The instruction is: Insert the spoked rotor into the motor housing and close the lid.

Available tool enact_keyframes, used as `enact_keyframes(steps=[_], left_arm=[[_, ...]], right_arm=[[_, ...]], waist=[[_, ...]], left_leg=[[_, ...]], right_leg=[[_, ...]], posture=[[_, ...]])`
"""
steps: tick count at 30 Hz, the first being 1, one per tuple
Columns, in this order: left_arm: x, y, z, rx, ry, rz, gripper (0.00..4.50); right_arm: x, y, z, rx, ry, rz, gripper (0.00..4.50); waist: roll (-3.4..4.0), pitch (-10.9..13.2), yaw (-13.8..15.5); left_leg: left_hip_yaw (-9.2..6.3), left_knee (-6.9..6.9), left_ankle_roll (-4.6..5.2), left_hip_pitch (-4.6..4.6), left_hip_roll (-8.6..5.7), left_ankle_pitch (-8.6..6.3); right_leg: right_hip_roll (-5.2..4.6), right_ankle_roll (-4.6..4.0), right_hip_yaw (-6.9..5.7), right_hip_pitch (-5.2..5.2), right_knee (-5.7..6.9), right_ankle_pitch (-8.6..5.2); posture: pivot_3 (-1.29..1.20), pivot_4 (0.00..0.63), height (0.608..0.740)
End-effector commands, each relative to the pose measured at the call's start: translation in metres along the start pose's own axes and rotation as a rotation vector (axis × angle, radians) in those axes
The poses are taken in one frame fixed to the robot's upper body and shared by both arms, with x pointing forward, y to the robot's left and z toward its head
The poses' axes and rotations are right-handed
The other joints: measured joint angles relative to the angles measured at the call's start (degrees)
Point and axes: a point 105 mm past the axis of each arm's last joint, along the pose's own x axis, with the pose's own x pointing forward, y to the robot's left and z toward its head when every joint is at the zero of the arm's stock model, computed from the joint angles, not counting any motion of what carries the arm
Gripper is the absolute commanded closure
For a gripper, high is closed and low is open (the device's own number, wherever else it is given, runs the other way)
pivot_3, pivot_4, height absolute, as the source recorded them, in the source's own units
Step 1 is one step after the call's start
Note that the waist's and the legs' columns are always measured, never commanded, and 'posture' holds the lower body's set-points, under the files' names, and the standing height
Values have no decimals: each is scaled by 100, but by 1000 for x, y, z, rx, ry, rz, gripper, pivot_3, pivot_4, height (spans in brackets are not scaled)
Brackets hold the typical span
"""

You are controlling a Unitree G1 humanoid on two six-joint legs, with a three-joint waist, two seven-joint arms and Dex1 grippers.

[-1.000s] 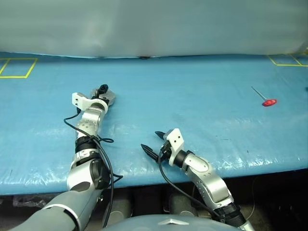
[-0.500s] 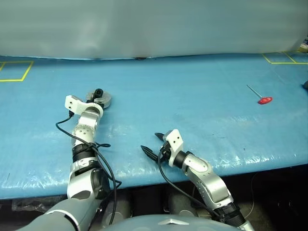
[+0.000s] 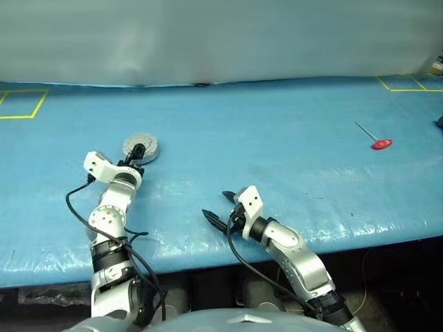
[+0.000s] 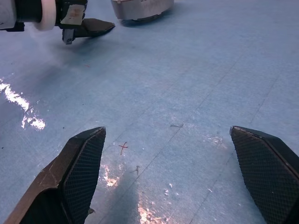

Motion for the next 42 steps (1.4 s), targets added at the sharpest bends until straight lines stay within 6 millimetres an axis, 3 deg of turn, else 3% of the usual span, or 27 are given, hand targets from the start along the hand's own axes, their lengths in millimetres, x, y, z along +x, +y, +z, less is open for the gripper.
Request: enact_keyframes(steps=[1, 3, 7, 13, 19, 23, 31, 42], left_arm=[[-23, 40, -14, 64, 80, 111, 35], [-35, 39, -15, 155, 87, 69, 35], [-58, 20, -12, 464, 7, -126, 35], [-89, 3, -36, 785, -67, -353, 35], [-112, -8, -56, 913, -154, -507, 35], [-119, -8, -55, 965, -221, -533, 35], [-126, -1, -60, 1003, -166, -625, 35], [-124, 13, -54, 1008, -145, -601, 35]], right_arm=[[-1, 3, 9, -2, -33, 13, 0], [-1, 2, 9, 1, -38, 8, 0], [-4, -6, 15, 6, -84, -29, 0], [-13, -24, 29, -22, -185, -133, 0], [-25, -31, 36, -76, -243, -187, 0], [-31, -26, 34, -93, -235, -162, 0], [-35, -16, 28, -119, -190, -66, 0], [-39, -14, 25, -107, -182, -28, 0]], waist=[[14, -9, -7], [21, -14, -15], [23, -13, -6], [28, -6, 81], [26, -7, 113], [28, -6, 121], [27, -5, 118], [27, -5, 123]], left_leg=[[1, 0, 11, 2, 1, -7], [9, -2, 16, 9, 4, -10], [18, -9, 13, 13, 7, -12], [14, -10, 19, 4, 12, -22], [13, -6, 33, -55, 9, -31], [13, -3, 31, -105, 10, -27], [13, 10, 39, -100, 11, -31], [13, 13, 40, -92, 13, -31]], right_leg=[[-1, -4, 1, 1, 0, -3], [-3, -14, 5, 1, 2, -8], [0, -26, 9, -6, 9, -16], [-36, -29, -2, -38, -5, -19], [-56, -29, -8, -86, -11, -18], [-50, -33, -8, -107, -7, -15], [-16, -23, -28, -108, -8, -17], [-10, -19, -27, -102, -6, -14]], posture=[[0, 150, 740], [0, 150, 740], [0, 150, 740], [0, 150, 740], [0, 150, 740], [0, 150, 740], [0, 150, 740], [0, 150, 740]])
